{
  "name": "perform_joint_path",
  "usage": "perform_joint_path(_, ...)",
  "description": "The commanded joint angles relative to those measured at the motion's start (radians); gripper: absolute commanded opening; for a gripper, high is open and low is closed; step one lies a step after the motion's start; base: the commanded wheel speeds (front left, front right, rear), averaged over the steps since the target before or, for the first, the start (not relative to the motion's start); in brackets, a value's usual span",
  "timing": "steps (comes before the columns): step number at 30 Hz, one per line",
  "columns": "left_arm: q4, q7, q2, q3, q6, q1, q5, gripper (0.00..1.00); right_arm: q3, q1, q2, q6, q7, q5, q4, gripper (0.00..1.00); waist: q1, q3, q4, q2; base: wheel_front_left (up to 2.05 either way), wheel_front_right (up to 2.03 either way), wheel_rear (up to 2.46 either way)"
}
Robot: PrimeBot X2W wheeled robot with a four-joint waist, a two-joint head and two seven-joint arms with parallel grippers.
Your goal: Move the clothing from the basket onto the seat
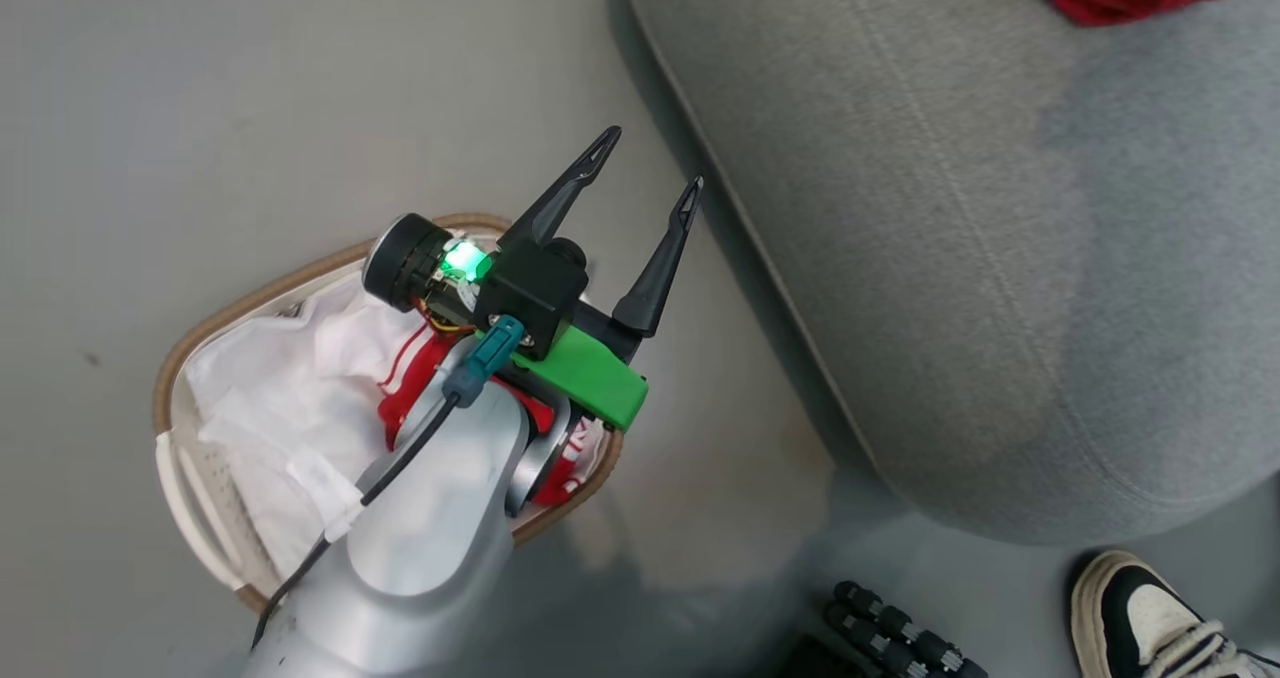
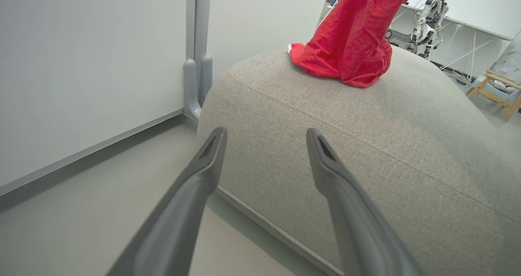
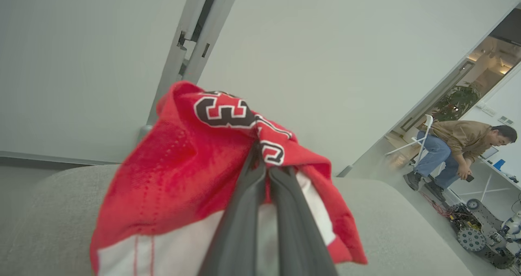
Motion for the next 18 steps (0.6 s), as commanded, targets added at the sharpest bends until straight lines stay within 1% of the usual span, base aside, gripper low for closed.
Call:
perform_joint_path(1, -0.003, 0.0, 0.003, 0.001, -0.003, -0.023, -0.007, 1.0, -0.013, 0.036, 0.009, -0.001, 0.0, -0.009, 0.027, 0.0, -0.0002, 0.049, 0.064, 0.0, 0.0, 0.0, 0.0)
perform_joint_path(3, -0.002, 0.0, 0.002, 0.005, -0.004, -0.021, -0.011, 1.0, -0.031, 0.061, 0.016, -0.001, 0.0, -0.023, 0.063, 0.0, -0.0002, 0.043, 0.071, 0.0, 0.0, 0.0, 0.0)
perform_joint_path(4, -0.007, 0.0, 0.001, 0.011, -0.004, -0.017, -0.018, 1.0, -0.045, 0.075, 0.023, -0.001, 0.0, -0.026, 0.079, 0.02, -0.0002, 0.038, 0.073, 0.0, 0.0, 0.0, 0.0)
perform_joint_path(5, -0.01, 0.0, 0.001, 0.016, -0.005, -0.011, -0.019, 1.0, -0.058, 0.087, 0.029, -0.001, 0.0, -0.032, 0.09, 0.27, -0.0002, 0.033, 0.073, 0.0, 0.0, 0.0, 0.0)
perform_joint_path(6, -0.011, 0.0, 0.001, 0.02, -0.005, -0.003, -0.017, 1.0, -0.076, 0.107, 0.037, -0.001, 0.0, -0.039, 0.101, 0.44, -0.0002, 0.027, 0.072, 0.0, 0.0, 0.0, 0.0)
perform_joint_path(7, -0.007, 0.0, 0.001, 0.024, -0.006, 0.007, -0.019, 1.0, -0.086, 0.128, 0.045, -0.001, 0.0, -0.044, 0.11, 0.48, -0.0002, 0.019, 0.07, 0.0, 0.0, 0.0, 0.0)
perform_joint_path(9, -0.001, 0.0, 0.0, 0.031, -0.007, 0.018, -0.02, 1.0, -0.111, 0.157, 0.051, -0.001, 0.0, -0.049, 0.113, 1.0, -0.0002, 0.005, 0.067, 0.0, 0.0, 0.0, 0.0)
perform_joint_path(14, 0.009, 0.0, 0.001, 0.068, -0.006, 0.048, -0.022, 1.0, -0.159, 0.251, 0.079, -0.001, 0.0, -0.038, 0.085, 1.0, -0.0002, -0.046, 0.057, 0.0, 0.0, 0.0, 0.0)
perform_joint_path(18, 0.011, 0.0, 0.0, 0.102, -0.006, 0.086, -0.019, 1.0, -0.171, 0.334, 0.094, -0.001, 0.0, -0.026, 0.042, 1.0, -0.0002, -0.103, 0.055, 0.0, 0.0, 0.0, 0.0)
